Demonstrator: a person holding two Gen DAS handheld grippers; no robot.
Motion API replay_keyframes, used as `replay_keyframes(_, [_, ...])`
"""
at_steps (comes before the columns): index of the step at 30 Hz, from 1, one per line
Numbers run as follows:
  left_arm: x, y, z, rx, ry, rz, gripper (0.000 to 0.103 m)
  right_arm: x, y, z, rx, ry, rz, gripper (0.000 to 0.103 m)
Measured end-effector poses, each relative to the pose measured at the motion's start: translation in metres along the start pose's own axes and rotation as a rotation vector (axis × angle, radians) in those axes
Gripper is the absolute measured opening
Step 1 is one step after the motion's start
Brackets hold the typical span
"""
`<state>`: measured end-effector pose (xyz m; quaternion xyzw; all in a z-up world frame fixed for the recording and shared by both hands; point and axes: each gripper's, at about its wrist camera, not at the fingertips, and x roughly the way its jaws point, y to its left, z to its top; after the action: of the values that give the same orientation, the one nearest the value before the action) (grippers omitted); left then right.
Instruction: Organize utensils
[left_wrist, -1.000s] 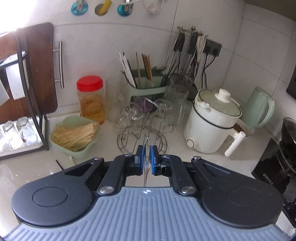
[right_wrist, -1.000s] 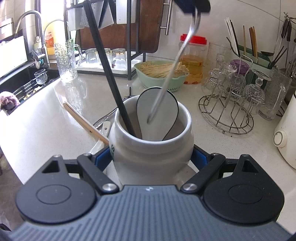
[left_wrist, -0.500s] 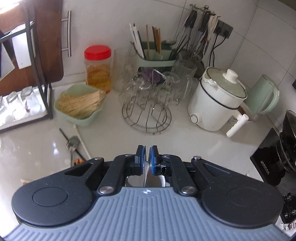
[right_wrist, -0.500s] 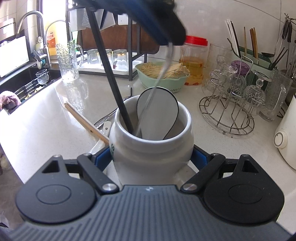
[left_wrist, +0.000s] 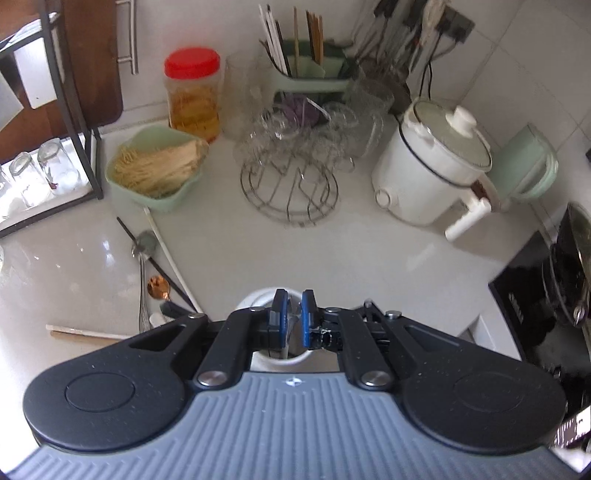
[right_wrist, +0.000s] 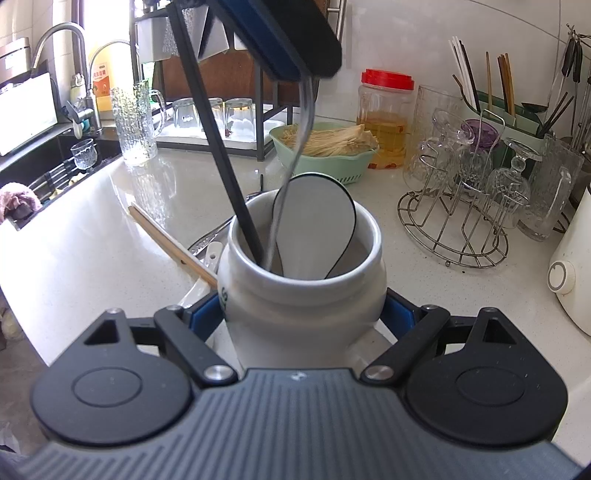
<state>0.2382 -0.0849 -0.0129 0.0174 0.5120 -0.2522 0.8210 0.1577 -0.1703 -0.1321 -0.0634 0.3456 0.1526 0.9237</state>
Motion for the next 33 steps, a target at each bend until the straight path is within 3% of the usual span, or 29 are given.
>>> replay_keyframes(15, [0.035,-0.004,-0.005,0.013,0.146,-0.007,0.009,0.0,0.0,-0.001,-0.002,-0.001,-0.002,0.091])
replay_keyframes(26, [0.029,0.003,-0.003,-0.044,0.116,-0.016,0.01,0.0,0.001,-0.001,-0.004,-0.007,0.0,0.091])
replay_keyframes(33, [0.0,0.007,-0.008,-0.087,0.009,-0.01,0.021,0.0,0.001,-0.002,-0.011,-0.008,0.003,0.091])
